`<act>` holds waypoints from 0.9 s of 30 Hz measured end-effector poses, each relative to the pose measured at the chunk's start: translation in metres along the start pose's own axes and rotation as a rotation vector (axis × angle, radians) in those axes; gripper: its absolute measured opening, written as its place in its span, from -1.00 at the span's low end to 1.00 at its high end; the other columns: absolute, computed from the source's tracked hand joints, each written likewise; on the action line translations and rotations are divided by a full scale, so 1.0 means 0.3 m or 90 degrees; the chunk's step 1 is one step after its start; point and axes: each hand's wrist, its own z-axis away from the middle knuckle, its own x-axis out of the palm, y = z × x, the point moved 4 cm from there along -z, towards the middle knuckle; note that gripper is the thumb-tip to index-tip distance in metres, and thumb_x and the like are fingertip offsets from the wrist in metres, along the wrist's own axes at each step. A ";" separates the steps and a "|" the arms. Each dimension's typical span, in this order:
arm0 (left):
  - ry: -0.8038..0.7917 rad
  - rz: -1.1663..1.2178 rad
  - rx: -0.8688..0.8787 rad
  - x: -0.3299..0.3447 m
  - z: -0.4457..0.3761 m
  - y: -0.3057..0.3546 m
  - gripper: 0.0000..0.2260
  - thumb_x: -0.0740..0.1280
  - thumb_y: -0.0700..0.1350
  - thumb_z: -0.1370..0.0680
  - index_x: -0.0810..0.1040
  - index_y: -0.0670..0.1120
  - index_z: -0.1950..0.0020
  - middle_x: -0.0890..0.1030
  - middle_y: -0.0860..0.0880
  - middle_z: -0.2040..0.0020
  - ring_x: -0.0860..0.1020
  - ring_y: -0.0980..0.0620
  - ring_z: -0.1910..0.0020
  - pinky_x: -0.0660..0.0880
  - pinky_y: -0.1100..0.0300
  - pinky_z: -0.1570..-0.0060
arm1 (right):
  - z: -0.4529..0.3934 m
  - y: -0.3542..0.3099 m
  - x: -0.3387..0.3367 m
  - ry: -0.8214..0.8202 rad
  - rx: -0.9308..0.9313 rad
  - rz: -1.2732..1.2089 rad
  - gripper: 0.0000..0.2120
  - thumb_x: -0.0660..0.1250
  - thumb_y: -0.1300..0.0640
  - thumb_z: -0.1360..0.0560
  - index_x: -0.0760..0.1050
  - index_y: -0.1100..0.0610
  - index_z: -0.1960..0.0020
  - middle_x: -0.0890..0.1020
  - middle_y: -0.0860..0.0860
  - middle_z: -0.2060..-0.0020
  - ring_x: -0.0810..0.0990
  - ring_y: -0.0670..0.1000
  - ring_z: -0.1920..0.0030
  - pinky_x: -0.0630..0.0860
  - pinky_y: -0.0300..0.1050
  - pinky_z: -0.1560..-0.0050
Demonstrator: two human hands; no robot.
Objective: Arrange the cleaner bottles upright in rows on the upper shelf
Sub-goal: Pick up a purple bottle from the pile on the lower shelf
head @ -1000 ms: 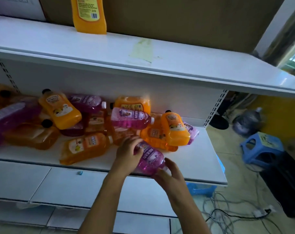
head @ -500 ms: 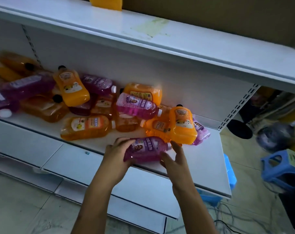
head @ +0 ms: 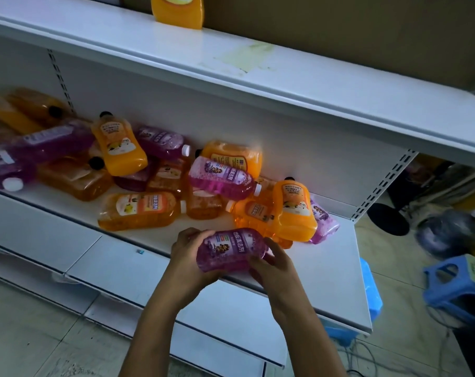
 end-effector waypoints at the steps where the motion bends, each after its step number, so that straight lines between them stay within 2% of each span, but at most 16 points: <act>1: 0.008 0.015 0.012 -0.005 0.008 0.002 -0.39 0.59 -0.12 -0.32 0.39 0.23 -0.24 0.29 0.10 -0.25 0.37 0.01 -0.30 0.55 0.14 -0.18 | 0.005 -0.006 0.010 0.002 0.001 -0.013 -0.64 0.40 0.25 -0.54 0.50 -0.06 -0.26 0.67 0.03 -0.11 0.67 0.09 -0.12 0.64 0.02 -0.13; 4: 0.047 0.027 0.053 -0.044 0.028 0.018 -0.41 0.59 -0.12 -0.34 0.42 0.16 -0.26 0.28 0.13 -0.26 0.36 0.05 -0.32 0.55 0.23 -0.14 | 0.013 -0.016 0.046 0.015 -0.018 -0.059 -0.57 0.48 0.25 -0.48 0.49 -0.12 -0.24 0.67 -0.03 -0.08 0.68 0.04 -0.07 0.67 -0.04 -0.02; 7: 0.083 0.055 0.080 -0.106 0.056 0.055 -0.42 0.59 -0.09 -0.35 0.40 0.21 -0.24 0.25 0.16 -0.27 0.38 0.11 -0.31 0.58 0.30 -0.04 | 0.011 -0.050 0.119 0.014 -0.051 -0.073 -0.45 0.52 0.19 -0.43 0.42 -0.16 -0.31 0.65 -0.12 -0.06 0.70 -0.01 -0.02 0.68 0.10 -0.01; 9: 0.118 0.049 0.109 -0.155 0.078 0.082 -0.45 0.58 -0.10 -0.34 0.40 0.21 -0.19 0.23 0.17 -0.30 0.35 0.15 -0.34 0.56 0.37 -0.03 | -0.002 -0.070 0.193 0.004 -0.058 -0.100 -0.39 0.55 0.19 -0.40 0.39 -0.16 -0.33 0.66 -0.14 -0.01 0.70 -0.01 -0.03 0.69 0.08 0.03; 11: 0.153 0.063 0.128 -0.210 0.099 0.101 -0.44 0.58 -0.12 -0.33 0.40 0.20 -0.20 0.23 0.16 -0.33 0.34 0.15 -0.36 0.56 0.36 -0.05 | -0.011 -0.097 0.274 0.001 -0.079 -0.121 -0.35 0.55 0.20 -0.38 0.36 -0.15 -0.35 0.63 -0.09 -0.08 0.69 -0.03 -0.06 0.68 -0.04 0.09; 13: 0.168 0.112 0.134 -0.276 0.113 0.099 -0.40 0.57 -0.07 -0.33 0.38 0.16 -0.27 0.25 0.12 -0.36 0.36 0.12 -0.38 0.55 0.34 -0.07 | -0.024 -0.120 0.352 -0.011 -0.097 -0.134 -0.34 0.54 0.23 -0.39 0.35 -0.12 -0.37 0.60 -0.03 -0.15 0.67 -0.01 -0.10 0.67 -0.07 0.09; 17: 0.144 0.304 0.133 -0.416 0.149 0.055 -0.30 0.54 -0.11 -0.36 0.33 0.02 -0.43 0.38 0.01 -0.42 0.41 -0.01 -0.40 0.51 0.14 -0.23 | -0.045 -0.175 0.485 -0.076 -0.112 -0.154 -0.29 0.50 0.27 -0.39 0.34 -0.11 -0.43 0.58 0.00 -0.20 0.66 0.04 -0.13 0.67 0.08 -0.01; 19: 0.135 0.380 0.108 -0.490 0.165 0.023 -0.26 0.54 -0.16 -0.35 0.31 0.06 -0.47 0.47 0.06 -0.38 0.46 0.01 -0.37 0.50 0.12 -0.24 | -0.045 -0.225 0.552 -0.124 -0.157 -0.092 -0.24 0.50 0.26 -0.37 0.32 -0.12 -0.47 0.58 -0.06 -0.19 0.65 0.01 -0.15 0.66 0.12 -0.06; 21: 0.115 0.378 0.098 -0.559 0.172 0.000 -0.20 0.57 -0.11 -0.33 0.27 0.14 -0.48 0.50 0.17 -0.34 0.50 0.05 -0.34 0.53 0.15 -0.20 | -0.037 -0.277 0.628 -0.170 -0.221 0.008 -0.23 0.53 0.23 -0.35 0.33 -0.11 -0.46 0.59 -0.08 -0.19 0.63 -0.02 -0.18 0.65 0.11 -0.10; 23: 0.105 0.358 0.090 -0.623 0.176 -0.013 -0.14 0.59 -0.05 -0.31 0.22 0.26 -0.49 0.46 0.24 -0.36 0.50 0.11 -0.32 0.55 0.20 -0.13 | -0.018 -0.322 0.714 -0.214 -0.275 0.074 -0.28 0.54 0.28 -0.38 0.36 -0.11 -0.42 0.59 -0.07 -0.22 0.63 -0.08 -0.18 0.64 -0.01 -0.11; 25: 0.139 0.348 0.094 -0.694 0.185 -0.023 -0.13 0.58 0.01 -0.27 0.21 0.36 -0.45 0.46 0.28 -0.34 0.53 0.15 -0.29 0.57 0.25 -0.05 | 0.007 -0.352 0.805 -0.253 -0.289 0.092 -0.30 0.52 0.34 -0.41 0.36 -0.14 -0.40 0.55 -0.08 -0.27 0.62 -0.14 -0.17 0.65 -0.13 -0.03; 27: 0.169 0.343 0.104 -0.768 0.199 -0.034 -0.15 0.57 0.04 -0.26 0.24 0.37 -0.44 0.49 0.27 -0.32 0.55 0.11 -0.27 0.59 0.19 -0.05 | 0.032 -0.378 0.894 -0.291 -0.310 0.105 -0.28 0.49 0.36 -0.44 0.34 -0.10 -0.46 0.47 -0.10 -0.36 0.59 -0.16 -0.21 0.64 -0.18 0.02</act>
